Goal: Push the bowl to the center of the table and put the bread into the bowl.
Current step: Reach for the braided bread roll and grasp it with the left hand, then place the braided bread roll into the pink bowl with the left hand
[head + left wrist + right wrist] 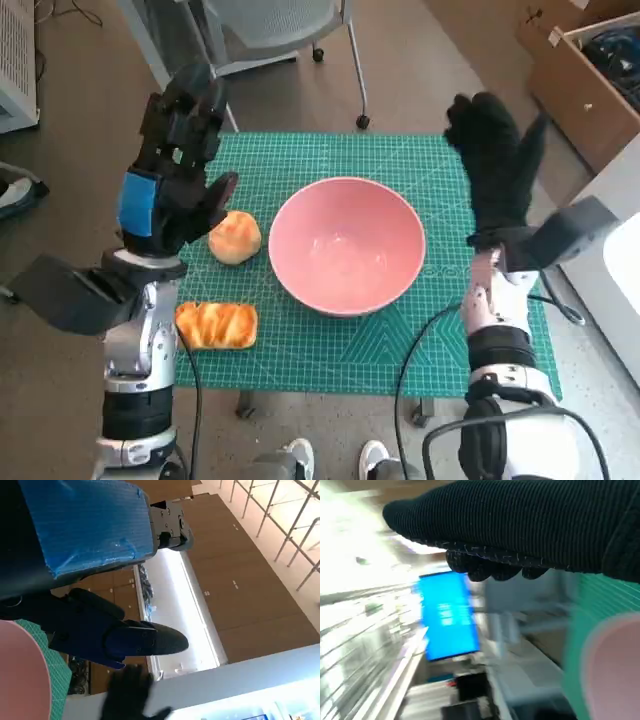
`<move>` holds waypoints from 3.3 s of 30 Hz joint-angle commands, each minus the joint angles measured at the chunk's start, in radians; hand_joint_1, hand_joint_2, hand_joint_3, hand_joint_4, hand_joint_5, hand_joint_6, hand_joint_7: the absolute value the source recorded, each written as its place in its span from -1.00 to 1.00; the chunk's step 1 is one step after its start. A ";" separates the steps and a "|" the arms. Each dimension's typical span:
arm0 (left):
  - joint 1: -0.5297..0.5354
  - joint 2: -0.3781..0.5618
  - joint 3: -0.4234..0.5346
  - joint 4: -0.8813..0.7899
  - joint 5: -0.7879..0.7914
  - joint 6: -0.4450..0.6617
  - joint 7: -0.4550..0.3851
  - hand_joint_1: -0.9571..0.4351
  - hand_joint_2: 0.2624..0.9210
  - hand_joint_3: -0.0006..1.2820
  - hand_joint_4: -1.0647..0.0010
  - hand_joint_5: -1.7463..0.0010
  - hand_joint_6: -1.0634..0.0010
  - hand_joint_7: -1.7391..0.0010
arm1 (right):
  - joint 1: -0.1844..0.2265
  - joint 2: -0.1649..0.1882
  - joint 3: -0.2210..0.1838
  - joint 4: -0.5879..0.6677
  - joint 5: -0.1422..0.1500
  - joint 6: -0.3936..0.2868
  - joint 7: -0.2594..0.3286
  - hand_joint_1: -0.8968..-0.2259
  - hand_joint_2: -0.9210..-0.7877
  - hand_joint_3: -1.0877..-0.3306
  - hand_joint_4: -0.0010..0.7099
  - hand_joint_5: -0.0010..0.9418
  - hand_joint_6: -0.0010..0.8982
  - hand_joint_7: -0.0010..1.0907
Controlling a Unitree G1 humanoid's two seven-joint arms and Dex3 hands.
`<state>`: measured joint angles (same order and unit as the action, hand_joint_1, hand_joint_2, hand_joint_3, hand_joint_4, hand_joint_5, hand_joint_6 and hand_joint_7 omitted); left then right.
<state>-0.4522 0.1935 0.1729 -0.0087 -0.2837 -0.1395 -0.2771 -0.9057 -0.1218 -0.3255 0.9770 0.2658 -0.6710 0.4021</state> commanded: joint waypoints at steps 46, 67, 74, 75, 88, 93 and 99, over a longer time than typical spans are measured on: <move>0.503 0.661 0.012 -0.508 0.491 0.203 -0.375 -0.15 0.47 -1.00 0.70 0.99 0.51 0.85 | 0.131 0.021 0.123 -0.384 0.061 0.115 0.046 0.11 -1.00 0.44 -0.03 -0.98 -0.33 -0.35; 0.404 0.577 -0.239 -0.205 0.693 0.146 -0.274 -0.17 0.57 -0.99 0.62 0.99 0.36 0.94 | 0.145 0.028 0.122 -0.384 0.102 0.121 0.081 0.14 -1.00 0.47 0.00 -0.99 -0.30 -0.40; 0.347 0.534 -0.316 -0.048 0.771 0.105 -0.196 -0.08 0.61 -0.99 0.48 0.97 0.26 0.94 | 0.155 0.029 0.119 -0.392 0.109 0.125 0.088 0.16 -1.00 0.48 0.01 -0.98 -0.30 -0.41; 0.339 0.527 -0.327 -0.025 0.781 0.102 -0.185 -0.07 0.62 -0.99 0.46 0.97 0.25 0.94 | 0.156 0.029 0.118 -0.391 0.110 0.125 0.090 0.16 -1.00 0.47 0.02 -0.98 -0.30 -0.41; 0.308 0.523 -0.361 0.062 0.834 0.018 -0.103 0.37 0.98 -0.84 -0.20 -0.01 -0.15 0.01 | 0.176 0.028 0.115 -0.419 0.096 0.127 0.075 0.18 -1.00 0.47 0.01 -0.99 -0.29 -0.43; 0.314 0.539 -0.336 0.045 0.809 -0.038 -0.092 0.38 0.99 -0.83 -0.16 -0.44 -0.16 -0.24 | 0.181 0.030 0.113 -0.427 0.094 0.131 0.068 0.20 -1.00 0.46 0.02 -0.99 -0.29 -0.44; 0.319 0.546 -0.304 0.023 0.769 -0.063 -0.104 0.38 1.00 -0.83 -0.12 -0.49 -0.20 -0.27 | 0.185 0.034 0.115 -0.429 0.089 0.129 0.061 0.20 -1.00 0.46 0.03 -0.99 -0.29 -0.44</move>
<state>-0.1419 0.7221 -0.1560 0.0383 0.5097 -0.1877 -0.3713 -0.7498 -0.0971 -0.2123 0.5474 0.3562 -0.5542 0.4736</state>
